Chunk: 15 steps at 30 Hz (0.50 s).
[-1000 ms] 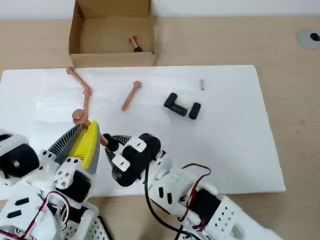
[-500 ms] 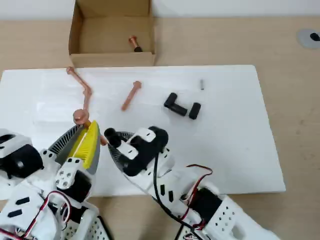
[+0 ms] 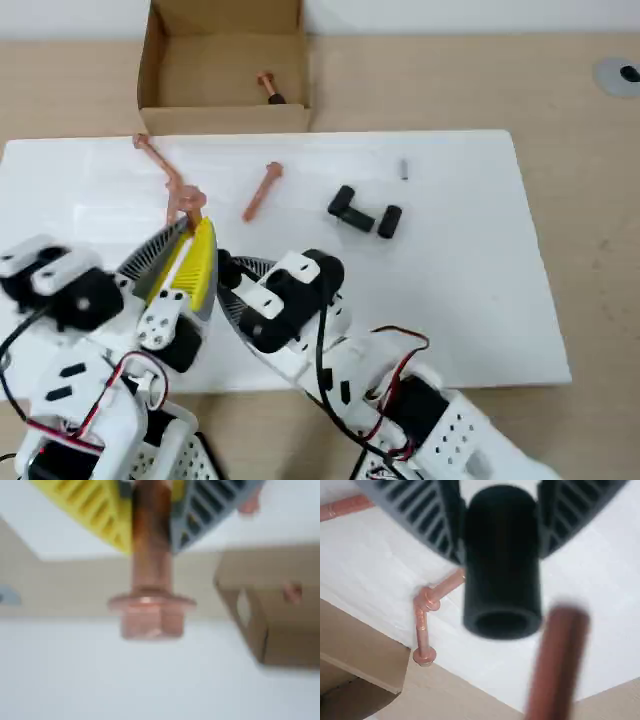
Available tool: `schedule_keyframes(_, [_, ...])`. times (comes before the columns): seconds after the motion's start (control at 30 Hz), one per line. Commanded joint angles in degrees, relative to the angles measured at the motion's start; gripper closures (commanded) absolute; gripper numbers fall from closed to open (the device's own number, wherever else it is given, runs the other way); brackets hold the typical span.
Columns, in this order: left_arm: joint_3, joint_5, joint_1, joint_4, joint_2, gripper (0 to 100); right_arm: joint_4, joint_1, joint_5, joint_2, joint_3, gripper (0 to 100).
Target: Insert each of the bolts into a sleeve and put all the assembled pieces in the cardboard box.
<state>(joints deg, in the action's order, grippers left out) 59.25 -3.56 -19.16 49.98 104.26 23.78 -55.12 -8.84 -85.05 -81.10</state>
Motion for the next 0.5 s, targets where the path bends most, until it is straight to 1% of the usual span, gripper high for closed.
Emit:
schedule_keyframes(0.0, [-0.1,1.8,0.3,-4.4,0.0,98,-1.1,0.7,-0.7,-1.7,3.6,98.9])
schedule_keyframes(0.1, [-0.8,1.5,2.5,-5.0,-0.2,98,-1.1,0.7,-0.7,-1.7,3.6,98.9])
schedule_keyframes(0.23, [-0.6,1.1,2.5,-5.0,-0.2,98,-1.1,0.7,-0.7,-1.7,3.6,98.9])
schedule_keyframes(0.4, [0.4,-3.4,2.5,-5.5,-0.3,98,-1.3,0.6,-0.7,-1.5,3.6,98.9])
schedule_keyframes(0.47, [2.9,-3.8,2.5,-8.2,-0.3,98,-1.3,0.6,-0.7,-1.4,3.6,98.9])
